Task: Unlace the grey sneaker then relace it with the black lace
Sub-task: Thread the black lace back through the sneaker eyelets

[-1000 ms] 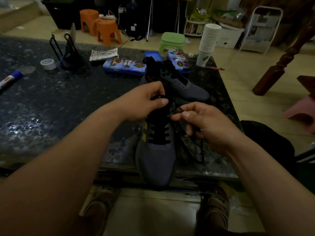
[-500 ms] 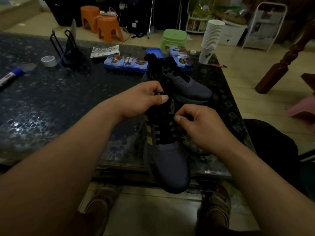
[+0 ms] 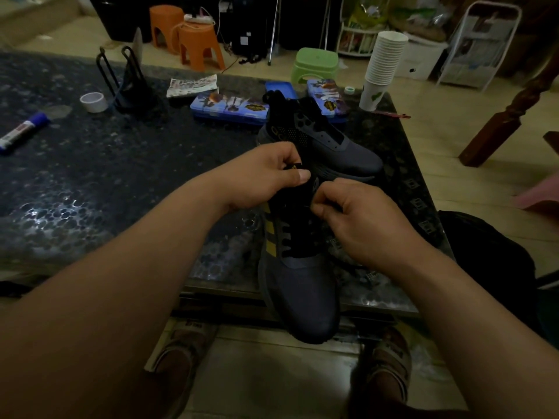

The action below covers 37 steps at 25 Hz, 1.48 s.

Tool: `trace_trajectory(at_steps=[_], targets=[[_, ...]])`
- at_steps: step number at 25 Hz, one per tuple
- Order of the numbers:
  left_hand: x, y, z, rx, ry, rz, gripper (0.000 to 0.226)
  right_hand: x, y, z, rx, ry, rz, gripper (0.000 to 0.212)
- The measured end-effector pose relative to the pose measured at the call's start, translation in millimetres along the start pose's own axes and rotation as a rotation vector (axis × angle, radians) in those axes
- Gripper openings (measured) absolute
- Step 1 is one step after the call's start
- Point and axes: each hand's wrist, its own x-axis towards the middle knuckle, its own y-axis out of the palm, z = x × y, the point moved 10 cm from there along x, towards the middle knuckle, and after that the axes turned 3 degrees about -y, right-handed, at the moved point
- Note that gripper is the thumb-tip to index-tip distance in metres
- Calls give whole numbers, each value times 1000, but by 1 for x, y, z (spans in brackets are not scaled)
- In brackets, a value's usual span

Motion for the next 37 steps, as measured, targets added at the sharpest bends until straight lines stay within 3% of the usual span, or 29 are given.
trace_trajectory(at_steps=[10, 17, 25, 30, 37], targets=[[2, -1, 1, 45, 17, -10, 27, 3, 3, -2, 69, 33, 1, 10], [2, -1, 0, 48, 16, -34, 20, -6, 0, -15, 142, 267, -141, 15], [2, -4, 1, 56, 17, -38, 17, -14, 16, -23, 486, 345, -74, 13], [1, -4, -1, 55, 14, -60, 17, -12, 17, -27, 460, 390, -147, 14], [-1, -4, -1, 67, -2, -81, 17, -5, 16, -14, 386, 284, -116, 14]])
